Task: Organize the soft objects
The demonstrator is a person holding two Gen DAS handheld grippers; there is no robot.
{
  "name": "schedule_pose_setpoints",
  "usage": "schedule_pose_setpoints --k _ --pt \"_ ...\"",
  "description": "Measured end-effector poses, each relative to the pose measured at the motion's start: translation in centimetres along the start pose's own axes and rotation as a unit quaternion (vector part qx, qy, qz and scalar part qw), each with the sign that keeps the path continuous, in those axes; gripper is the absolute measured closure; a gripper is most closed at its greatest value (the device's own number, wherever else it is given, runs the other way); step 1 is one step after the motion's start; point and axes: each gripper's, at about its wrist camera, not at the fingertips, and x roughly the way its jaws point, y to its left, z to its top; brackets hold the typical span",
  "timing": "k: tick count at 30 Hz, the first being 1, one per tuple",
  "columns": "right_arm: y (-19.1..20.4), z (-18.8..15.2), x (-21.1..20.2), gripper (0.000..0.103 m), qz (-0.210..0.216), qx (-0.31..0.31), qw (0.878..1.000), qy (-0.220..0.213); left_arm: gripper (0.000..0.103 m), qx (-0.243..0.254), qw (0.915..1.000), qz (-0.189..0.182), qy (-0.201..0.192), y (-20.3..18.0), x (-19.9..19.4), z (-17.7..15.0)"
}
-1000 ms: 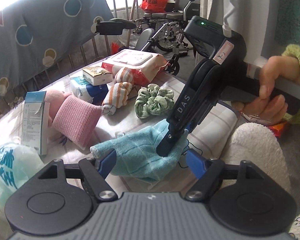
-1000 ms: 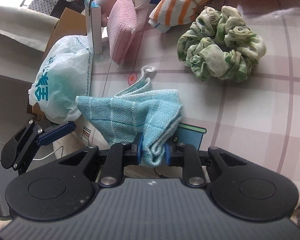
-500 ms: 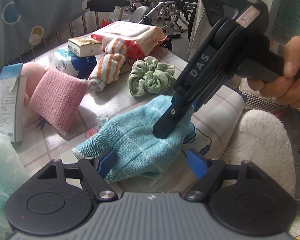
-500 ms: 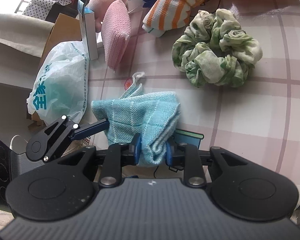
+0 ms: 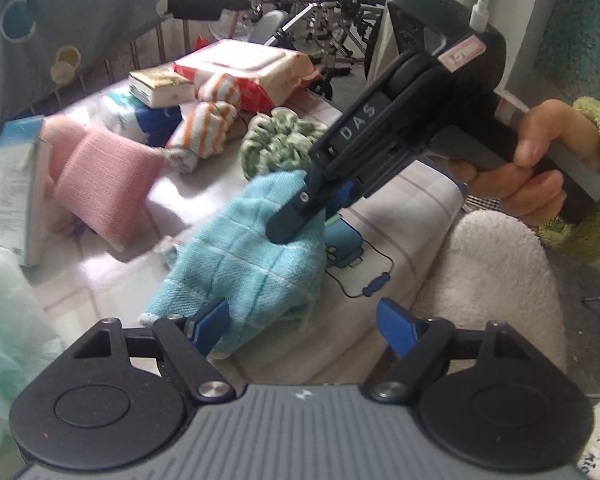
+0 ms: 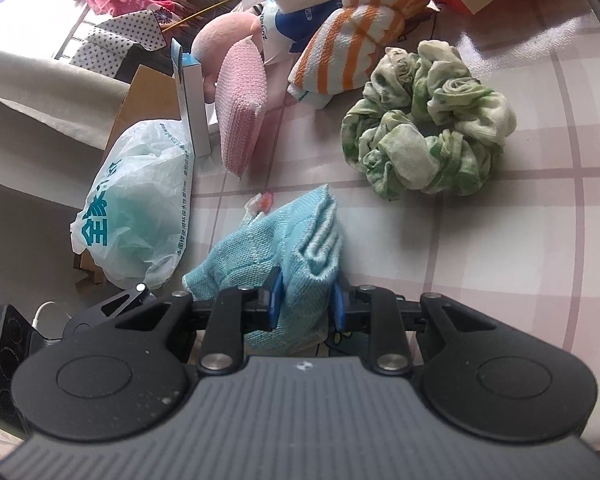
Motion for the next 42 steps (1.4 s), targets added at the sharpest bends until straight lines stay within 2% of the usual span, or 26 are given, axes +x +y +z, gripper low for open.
schedule_pose_setpoints --k 5,9,15,19,23,24,25,28,30,34,38,39,40,42 --pt "0.2 0.6 0.2 0.081 0.003 -0.016 1.0 0.011 0.019 0.03 0.9981 0.051 -0.021 -0.2 -0.5 1.0" --pt "0.5 0.7 0.4 0.08 0.003 -0.029 0.999 0.02 0.018 0.053 0.9975 0.046 -0.006 -0.6 1.1 1.8" --pt "1.0 0.8 1.3 0.08 0.022 -0.046 0.998 0.033 0.019 0.056 0.9958 0.069 0.023 -0.5 3.6 1.5" --pt "1.4 0.7 0.6 0.077 0.03 -0.051 0.998 0.02 0.027 0.047 0.9957 0.076 0.024 -0.1 3.9 1.4" --pt "2.4 0.8 -2.4 0.073 0.008 -0.076 0.997 -0.018 0.033 0.027 0.9968 0.072 0.021 0.7 3.9 1.5" --pt "2.8 0.9 -3.4 0.068 -0.002 -0.086 0.996 -0.033 0.034 0.02 0.9972 0.07 0.019 0.9 3.8 1.5" --pt "3.1 1.1 -4.3 0.058 -0.013 -0.095 0.994 -0.049 0.036 0.015 0.9974 0.068 0.018 1.1 3.8 1.5" --pt "3.5 2.0 -6.6 0.036 -0.053 -0.114 0.987 -0.101 0.04 -0.001 0.9978 0.064 0.014 1.6 3.6 1.6" --pt "3.5 2.8 -6.9 0.027 -0.085 -0.121 0.981 -0.122 0.042 -0.008 0.998 0.062 0.011 1.8 3.4 1.5" --pt "2.9 4.0 -5.0 0.026 -0.13 -0.128 0.977 -0.113 0.043 -0.021 0.9983 0.054 0.006 2.3 3.2 1.3" --pt "3.1 4.1 -2.4 0.027 -0.18 -0.153 0.967 -0.1 0.044 -0.034 0.9984 0.045 0.001 2.9 3.1 1.2" --pt "3.1 4.1 -2.0 0.032 -0.189 -0.159 0.964 -0.096 0.045 -0.037 0.9984 0.043 -0.001 3.0 3.1 1.2" --pt "3.2 4.1 -1.6 0.043 -0.2 -0.162 0.962 -0.091 0.045 -0.041 0.9983 0.041 -0.003 3.1 3.0 1.2" --pt "3.4 3.8 -0.8 0.058 -0.225 -0.162 0.957 -0.082 0.045 -0.047 0.9982 0.036 -0.008 3.4 2.9 1.0"
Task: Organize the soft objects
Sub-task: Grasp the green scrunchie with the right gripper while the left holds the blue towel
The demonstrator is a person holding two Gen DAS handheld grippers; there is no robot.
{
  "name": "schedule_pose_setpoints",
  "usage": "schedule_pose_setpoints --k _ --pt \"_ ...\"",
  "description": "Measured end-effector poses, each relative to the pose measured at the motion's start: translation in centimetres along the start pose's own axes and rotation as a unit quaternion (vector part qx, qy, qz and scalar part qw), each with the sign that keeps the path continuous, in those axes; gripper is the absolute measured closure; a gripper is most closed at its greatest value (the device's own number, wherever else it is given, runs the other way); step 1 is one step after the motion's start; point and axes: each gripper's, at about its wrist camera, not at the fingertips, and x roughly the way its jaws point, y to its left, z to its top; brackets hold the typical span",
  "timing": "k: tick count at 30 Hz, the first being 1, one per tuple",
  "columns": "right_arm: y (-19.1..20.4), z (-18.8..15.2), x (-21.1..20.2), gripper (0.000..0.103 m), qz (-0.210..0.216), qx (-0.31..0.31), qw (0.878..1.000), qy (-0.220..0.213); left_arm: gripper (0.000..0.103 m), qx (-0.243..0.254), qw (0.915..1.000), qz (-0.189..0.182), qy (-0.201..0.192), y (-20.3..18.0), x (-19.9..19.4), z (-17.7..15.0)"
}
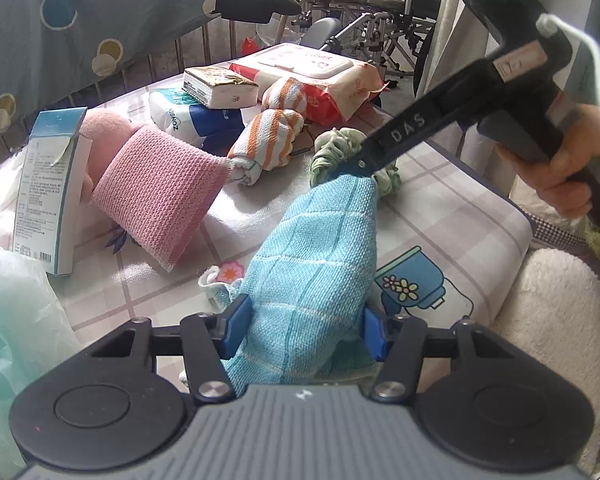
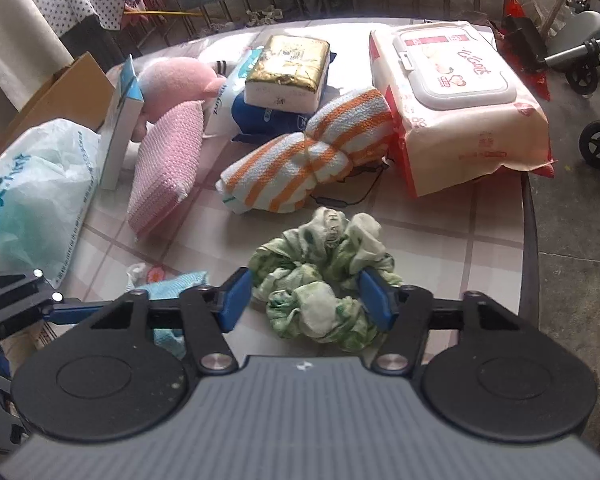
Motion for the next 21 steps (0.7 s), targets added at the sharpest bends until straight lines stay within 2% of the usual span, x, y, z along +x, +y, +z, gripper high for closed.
schedule_pose_setpoints --k 3,7,10,15,21 --pt "0.2 -0.1 0.0 0.082 -0.019 0.011 1.0 0.01 0.046 -0.009 0.9999 -0.008 -0.006 0.4 -0.1 -0.2" --pt "0.0 -0.7 0.0 0.092 -0.025 0.047 0.998 0.026 0.048 -0.026 0.9993 -0.023 -0.014 1.2 -0.4 -0.4" --pt "-0.3 -1.2 -0.5 0.093 -0.02 0.087 0.996 0.031 0.05 -0.036 0.9986 -0.033 -0.021 1.7 -0.5 -0.6" --pt "-1.1 -2.8 -2.4 0.094 0.017 0.166 0.985 0.031 0.052 -0.047 0.9972 -0.049 -0.03 2.4 -0.6 -0.9" --pt "-0.8 -6.4 -3.9 0.094 0.108 0.27 0.957 0.012 0.055 -0.062 0.9952 -0.065 -0.039 3.1 -0.8 -1.3"
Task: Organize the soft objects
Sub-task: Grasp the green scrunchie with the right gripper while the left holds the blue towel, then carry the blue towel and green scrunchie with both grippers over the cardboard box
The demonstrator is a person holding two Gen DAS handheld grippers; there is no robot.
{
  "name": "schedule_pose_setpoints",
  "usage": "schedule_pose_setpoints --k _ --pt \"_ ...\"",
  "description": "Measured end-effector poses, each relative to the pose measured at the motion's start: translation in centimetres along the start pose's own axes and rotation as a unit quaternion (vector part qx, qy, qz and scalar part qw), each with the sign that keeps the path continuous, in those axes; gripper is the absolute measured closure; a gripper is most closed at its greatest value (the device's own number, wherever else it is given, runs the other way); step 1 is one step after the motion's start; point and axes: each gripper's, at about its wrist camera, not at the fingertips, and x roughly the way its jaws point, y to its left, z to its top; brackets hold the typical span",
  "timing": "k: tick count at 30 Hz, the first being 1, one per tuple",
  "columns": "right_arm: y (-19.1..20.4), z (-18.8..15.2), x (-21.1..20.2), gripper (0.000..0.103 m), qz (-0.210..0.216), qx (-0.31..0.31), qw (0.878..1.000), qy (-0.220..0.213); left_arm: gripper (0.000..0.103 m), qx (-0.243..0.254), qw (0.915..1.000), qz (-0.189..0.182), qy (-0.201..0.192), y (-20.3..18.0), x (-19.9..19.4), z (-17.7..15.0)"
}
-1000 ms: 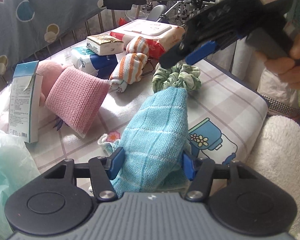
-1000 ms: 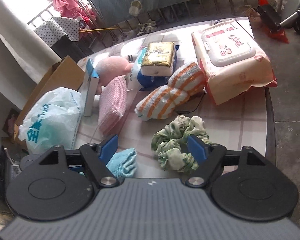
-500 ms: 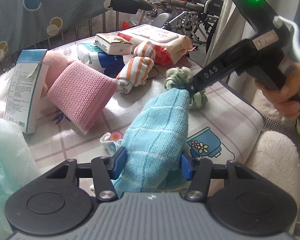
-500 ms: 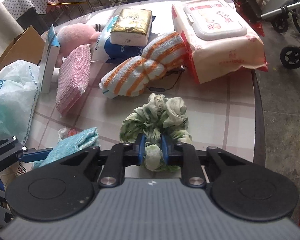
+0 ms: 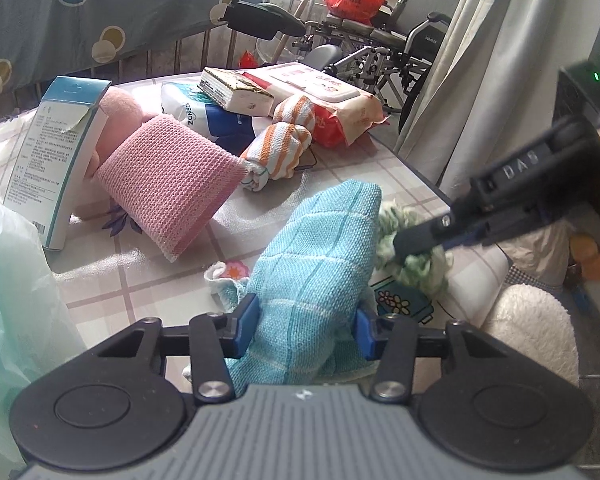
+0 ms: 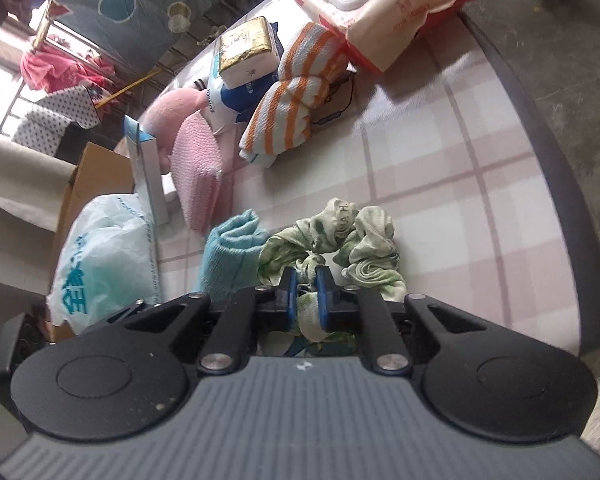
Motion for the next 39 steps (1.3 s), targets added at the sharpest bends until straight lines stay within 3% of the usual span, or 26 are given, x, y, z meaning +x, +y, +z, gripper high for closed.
schedule_pose_setpoints --k 5,15,22,32,39 --pt "-0.2 -2.5 1.5 0.094 0.059 0.051 0.997 0.011 0.063 -0.02 0.9997 -0.013 -0.002 1.0 -0.3 -0.1" --pt "0.5 -3.6 4.5 0.094 0.091 0.092 0.991 0.02 0.077 -0.054 0.9978 -0.038 -0.004 2.4 -0.4 -0.1" --pt "1.0 -4.2 5.3 0.094 0.112 0.099 0.989 0.016 0.079 -0.075 0.9963 -0.041 -0.005 2.7 -1.0 -0.1" --pt "0.4 -5.0 2.8 0.093 0.156 0.088 0.984 0.004 0.079 -0.07 0.9968 -0.026 -0.026 0.1 -3.9 0.2" --pt "1.9 -5.9 -1.4 0.093 0.201 0.049 0.978 -0.02 0.08 -0.048 0.9961 0.004 -0.075 -2.6 -9.0 1.5"
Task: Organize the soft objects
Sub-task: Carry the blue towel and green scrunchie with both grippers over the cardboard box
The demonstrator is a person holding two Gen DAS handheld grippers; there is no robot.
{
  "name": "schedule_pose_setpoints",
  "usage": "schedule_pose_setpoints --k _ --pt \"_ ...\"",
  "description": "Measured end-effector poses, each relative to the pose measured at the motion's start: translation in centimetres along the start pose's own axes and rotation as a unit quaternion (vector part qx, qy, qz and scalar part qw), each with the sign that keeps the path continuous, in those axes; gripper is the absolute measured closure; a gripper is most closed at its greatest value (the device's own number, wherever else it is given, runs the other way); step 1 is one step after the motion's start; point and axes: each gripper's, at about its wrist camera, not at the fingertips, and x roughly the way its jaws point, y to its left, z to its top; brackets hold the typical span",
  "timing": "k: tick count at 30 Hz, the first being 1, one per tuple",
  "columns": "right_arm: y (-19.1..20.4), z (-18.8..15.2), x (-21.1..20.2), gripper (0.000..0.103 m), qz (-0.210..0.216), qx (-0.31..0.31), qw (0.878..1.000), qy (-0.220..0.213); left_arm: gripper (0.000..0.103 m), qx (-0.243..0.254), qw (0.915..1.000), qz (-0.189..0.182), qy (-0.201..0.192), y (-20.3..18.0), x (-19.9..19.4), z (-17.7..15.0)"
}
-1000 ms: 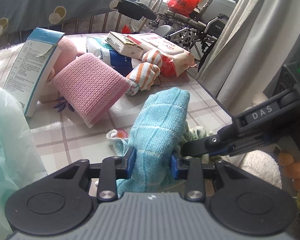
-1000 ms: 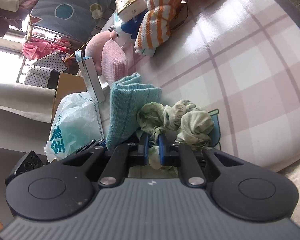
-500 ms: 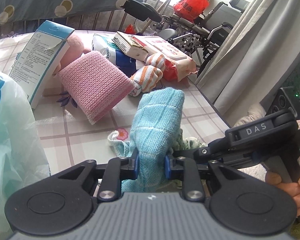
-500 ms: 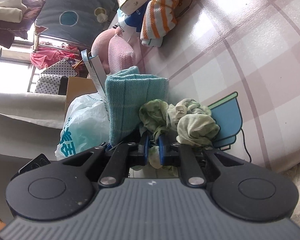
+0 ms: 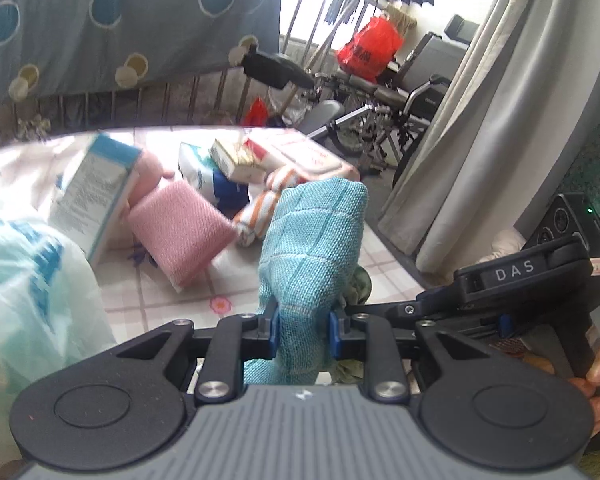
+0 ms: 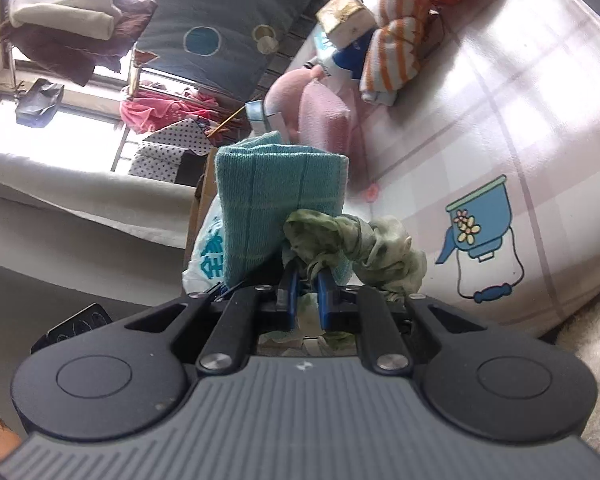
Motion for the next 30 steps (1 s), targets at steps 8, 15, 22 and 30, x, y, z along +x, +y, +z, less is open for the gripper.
schedule_pose_setpoints --k 8,15,22,30 --pt "9.1 0.7 0.7 0.093 0.067 -0.094 0.993 0.02 0.079 -0.013 0.9949 0.057 -0.083 1.5 -8.8 3.5" --pt "18.9 2.3 7.1 0.093 0.11 -0.162 0.977 0.08 0.079 -0.052 0.9807 0.136 -0.13 6.9 -15.4 6.6" --pt "27.8 4.2 17.6 0.093 0.125 -0.184 0.963 0.151 0.079 -0.124 0.9659 0.192 -0.122 16.7 -18.3 10.0" --pt "33.2 5.8 32.1 0.093 0.085 -0.174 0.958 0.213 0.079 -0.171 0.9561 0.23 -0.063 30.1 -17.1 11.8"
